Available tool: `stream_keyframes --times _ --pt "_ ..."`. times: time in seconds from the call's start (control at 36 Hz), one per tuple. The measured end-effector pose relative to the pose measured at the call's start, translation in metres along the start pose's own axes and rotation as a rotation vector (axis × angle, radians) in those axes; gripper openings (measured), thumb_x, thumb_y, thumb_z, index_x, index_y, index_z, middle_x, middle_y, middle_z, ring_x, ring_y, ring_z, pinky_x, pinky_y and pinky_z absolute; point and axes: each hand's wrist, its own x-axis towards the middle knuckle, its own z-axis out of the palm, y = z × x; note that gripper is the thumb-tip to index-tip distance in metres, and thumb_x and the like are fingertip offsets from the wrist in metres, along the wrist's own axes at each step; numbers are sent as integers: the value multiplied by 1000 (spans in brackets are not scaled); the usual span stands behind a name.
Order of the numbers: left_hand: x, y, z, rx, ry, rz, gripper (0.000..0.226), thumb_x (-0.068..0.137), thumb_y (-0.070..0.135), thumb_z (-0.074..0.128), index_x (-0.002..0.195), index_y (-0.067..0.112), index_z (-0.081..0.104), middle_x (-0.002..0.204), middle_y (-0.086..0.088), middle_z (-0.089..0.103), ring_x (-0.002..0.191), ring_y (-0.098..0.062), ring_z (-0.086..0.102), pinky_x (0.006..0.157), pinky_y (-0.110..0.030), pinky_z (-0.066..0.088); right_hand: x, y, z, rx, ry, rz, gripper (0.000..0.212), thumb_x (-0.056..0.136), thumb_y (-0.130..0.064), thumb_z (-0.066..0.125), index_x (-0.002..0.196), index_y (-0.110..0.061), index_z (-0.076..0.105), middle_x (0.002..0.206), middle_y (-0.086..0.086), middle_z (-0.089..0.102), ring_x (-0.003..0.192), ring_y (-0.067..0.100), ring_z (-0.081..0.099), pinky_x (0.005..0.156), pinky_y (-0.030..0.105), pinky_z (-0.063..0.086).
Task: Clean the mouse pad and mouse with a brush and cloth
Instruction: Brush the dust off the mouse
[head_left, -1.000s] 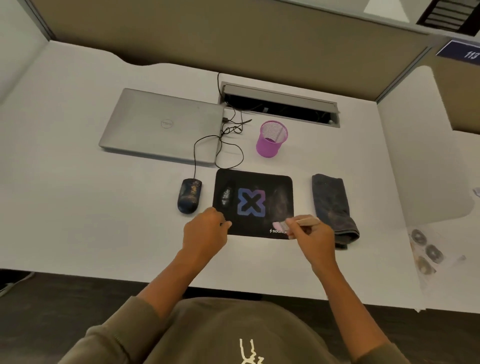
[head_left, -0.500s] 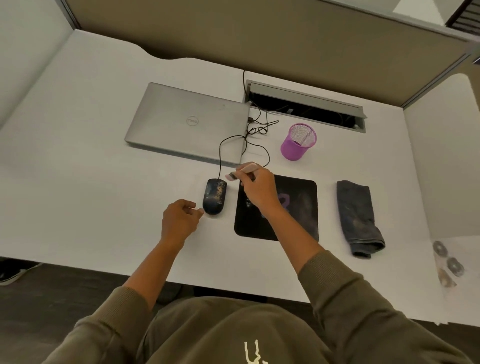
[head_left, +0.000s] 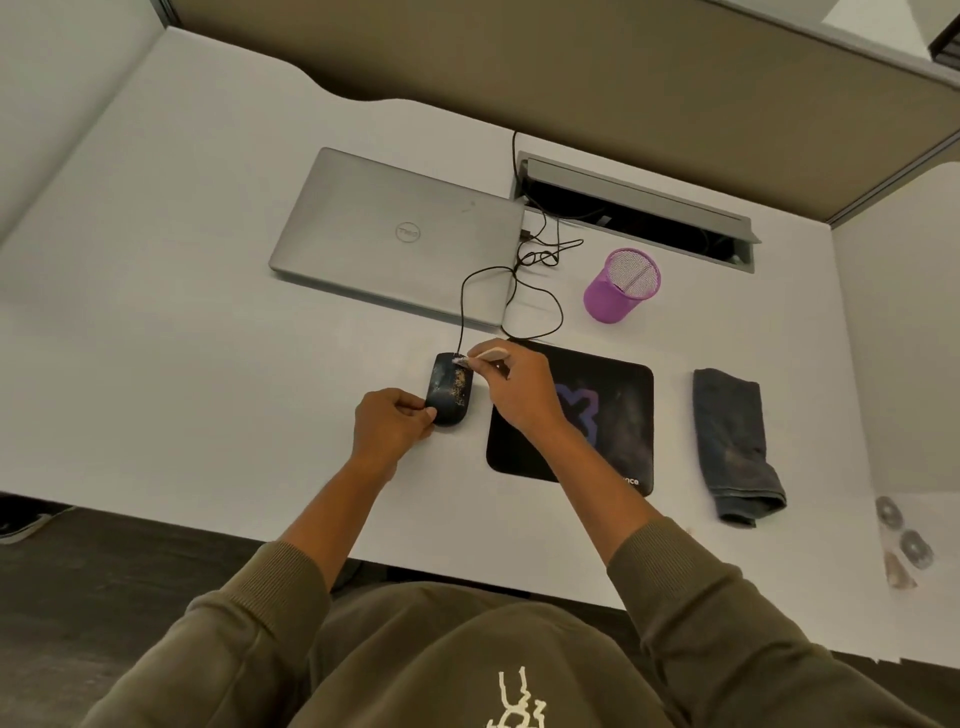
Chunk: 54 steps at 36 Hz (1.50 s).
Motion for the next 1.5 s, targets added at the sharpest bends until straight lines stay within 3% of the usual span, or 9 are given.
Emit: stream_keyframes --times 0.11,0.25,0.44,0.72,0.94,1.17,1.28,1.5 --pt "0 -1 0 -8 4 -2 16 80 5 87 90 5 74 85 -14 77 72 -25 78 80 -44 65 -16 -1 1 -10 -7 -22 8 99 -20 71 103 -19 78 96 -23 70 98 -3 67 84 11 52" --pt "2 -2 0 12 19 13 15 79 7 88 85 10 75 80 -11 77 68 -22 77 77 -44 66 -41 3 5 -40 1 -58 13 101 -21 69 112 -19 77 107 -11 75 101 5 68 91 23 57" --pt "5 -5 -5 81 35 53 13 80 12 88 80 15 76 72 -5 77 64 -20 76 76 -43 66 -79 11 15 -90 29 -154 19 103 -20 66 120 -17 73 113 -4 74 104 4 66 95 23 56" --pt "7 -1 -15 117 63 68 13 85 15 85 93 11 76 79 -5 78 64 -18 76 78 -38 65 -108 16 13 -87 23 -148 22 101 -20 68 119 -12 76 116 0 76 108 7 68 98 24 57" --pt "8 2 -18 214 72 132 16 87 24 83 97 15 75 81 0 75 64 -14 74 61 -28 64 -61 4 -8 4 211 -123 14 100 -13 68 111 -9 77 109 -6 75 102 3 69 91 21 58" --pt "8 6 -4 324 32 137 29 80 39 87 99 22 72 76 5 74 62 -15 73 66 -37 66 -12 3 0 -4 226 -17 17 99 -15 70 114 -11 77 105 -13 72 98 -13 65 88 7 52" --pt "9 4 1 361 40 143 29 79 41 88 96 24 72 76 6 73 66 -15 73 72 -43 65 -22 7 5 -41 140 -40 16 100 -14 69 114 -12 77 104 -11 73 99 -6 67 90 12 54" --pt "12 2 1 385 52 147 26 77 42 89 89 25 73 74 7 73 67 -15 71 74 -44 65 -77 15 14 -28 141 -86 21 99 -13 71 119 -11 76 109 -7 75 101 -2 68 91 12 53"
